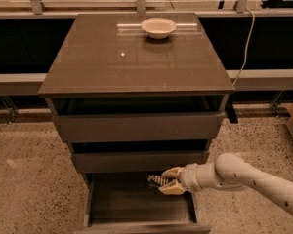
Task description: Place rxbar chocolate into bottom drawer
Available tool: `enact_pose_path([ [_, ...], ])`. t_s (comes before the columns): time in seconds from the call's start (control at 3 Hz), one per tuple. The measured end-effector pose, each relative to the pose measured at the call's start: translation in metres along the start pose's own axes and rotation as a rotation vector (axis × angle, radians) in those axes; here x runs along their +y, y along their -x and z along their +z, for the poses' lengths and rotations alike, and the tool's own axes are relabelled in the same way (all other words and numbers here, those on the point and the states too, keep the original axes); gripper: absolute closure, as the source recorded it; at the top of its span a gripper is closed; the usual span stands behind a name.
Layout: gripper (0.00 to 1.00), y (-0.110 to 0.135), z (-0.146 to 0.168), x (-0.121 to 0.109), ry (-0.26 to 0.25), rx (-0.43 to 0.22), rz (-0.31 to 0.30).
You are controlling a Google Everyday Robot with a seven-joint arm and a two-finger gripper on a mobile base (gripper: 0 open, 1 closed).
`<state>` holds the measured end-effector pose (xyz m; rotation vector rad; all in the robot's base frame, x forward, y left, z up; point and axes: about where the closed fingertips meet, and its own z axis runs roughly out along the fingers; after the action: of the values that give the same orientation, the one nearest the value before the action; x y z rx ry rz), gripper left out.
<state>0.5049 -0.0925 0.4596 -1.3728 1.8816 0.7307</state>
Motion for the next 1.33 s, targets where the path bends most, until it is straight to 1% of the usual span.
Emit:
enact_pose_path([
  [0.33,1.0,-0.007,0.024,-0.01,-0.015,0.011,-0.013],
  [0.67,1.0,-0.045,0.059,-0.027,-0.061,0.043,-0.078],
  [1.0,1.0,-0.094,0.088,-0.038,-0.075,0.068,-0.115],
  [1.33,1.0,-0.146,0.107,-0.047,-0.069,0.085,-0.102],
])
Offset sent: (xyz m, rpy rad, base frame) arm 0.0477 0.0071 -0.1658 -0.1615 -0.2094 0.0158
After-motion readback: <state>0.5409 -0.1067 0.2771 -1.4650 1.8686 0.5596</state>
